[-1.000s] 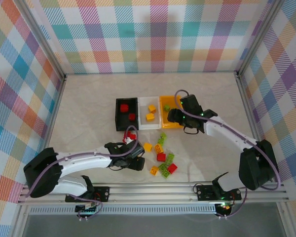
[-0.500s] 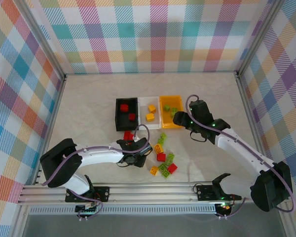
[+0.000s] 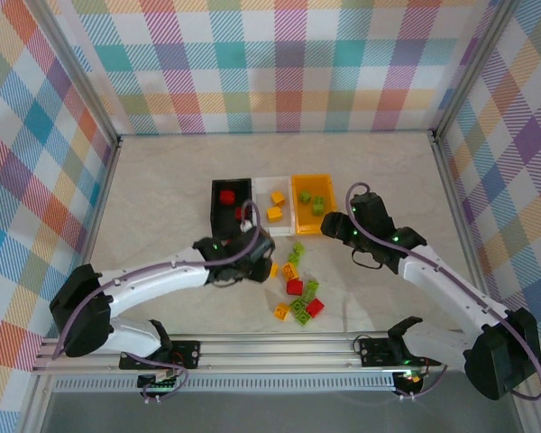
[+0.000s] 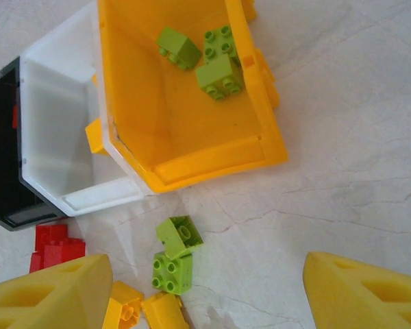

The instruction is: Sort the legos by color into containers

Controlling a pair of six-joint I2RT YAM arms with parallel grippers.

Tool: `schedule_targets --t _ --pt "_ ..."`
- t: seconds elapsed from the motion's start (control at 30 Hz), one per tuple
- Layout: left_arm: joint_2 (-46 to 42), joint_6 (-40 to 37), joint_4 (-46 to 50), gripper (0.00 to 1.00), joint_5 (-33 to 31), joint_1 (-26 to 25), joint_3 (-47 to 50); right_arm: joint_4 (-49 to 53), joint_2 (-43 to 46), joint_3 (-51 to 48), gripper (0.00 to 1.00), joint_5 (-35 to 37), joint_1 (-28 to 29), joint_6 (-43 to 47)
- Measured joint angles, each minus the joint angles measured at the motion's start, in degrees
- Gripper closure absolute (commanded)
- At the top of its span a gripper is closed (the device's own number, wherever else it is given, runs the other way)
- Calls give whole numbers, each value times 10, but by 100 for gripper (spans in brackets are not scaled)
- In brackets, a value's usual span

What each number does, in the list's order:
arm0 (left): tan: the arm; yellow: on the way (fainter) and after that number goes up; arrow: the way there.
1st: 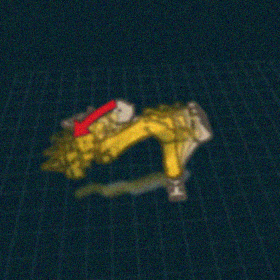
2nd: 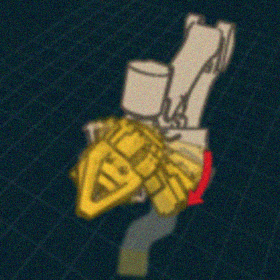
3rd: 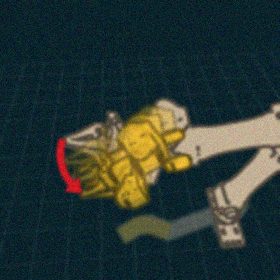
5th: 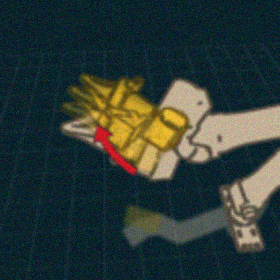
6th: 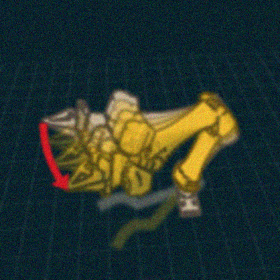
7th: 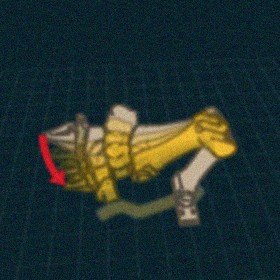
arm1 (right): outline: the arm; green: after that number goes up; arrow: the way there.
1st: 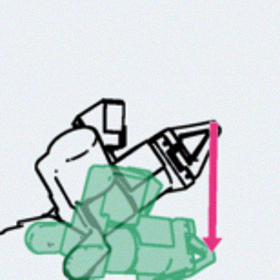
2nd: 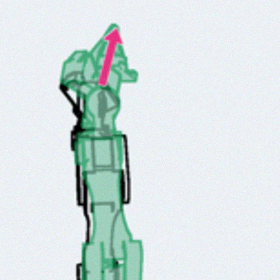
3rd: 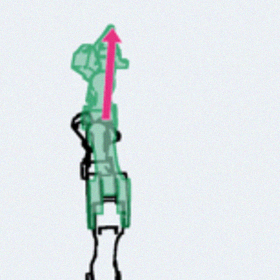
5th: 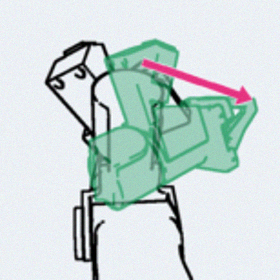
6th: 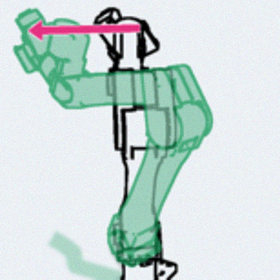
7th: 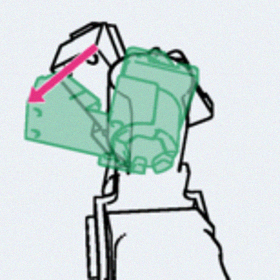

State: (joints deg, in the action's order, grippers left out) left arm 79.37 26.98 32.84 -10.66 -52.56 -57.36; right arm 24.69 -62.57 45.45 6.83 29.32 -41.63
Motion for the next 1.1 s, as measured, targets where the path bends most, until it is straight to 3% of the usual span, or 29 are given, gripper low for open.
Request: schedule_targets --t 0.1,0.33,0.57,0.63,0.77,0.83,1.0,1.1 --pt "45 -22 -6 66 4 50 -93 0 1 -17 26 -1 0 -4" --pt "252 -57 -13 68 18 128 -284 16 13 -35 26 -11 1 -6" --pt "386 -70 39 53 20 154 -404 20 26 -66 26 -29 30 -6" --pt "400 -72 53 44 21 155 -429 19 19 -74 25 -35 43 -5" --pt "396 -64 65 18 37 155 -459 -4 -27 -73 24 -63 68 7" --pt "372 -59 60 11 45 153 -447 -11 -63 -64 24 -68 82 12" --pt "236 -42 49 8 65 143 -368 -50 -147 -30 27 -68 96 16" --pt "111 -27 16 5 67 130 -280 -71 -195 -4 28 -62 96 16"
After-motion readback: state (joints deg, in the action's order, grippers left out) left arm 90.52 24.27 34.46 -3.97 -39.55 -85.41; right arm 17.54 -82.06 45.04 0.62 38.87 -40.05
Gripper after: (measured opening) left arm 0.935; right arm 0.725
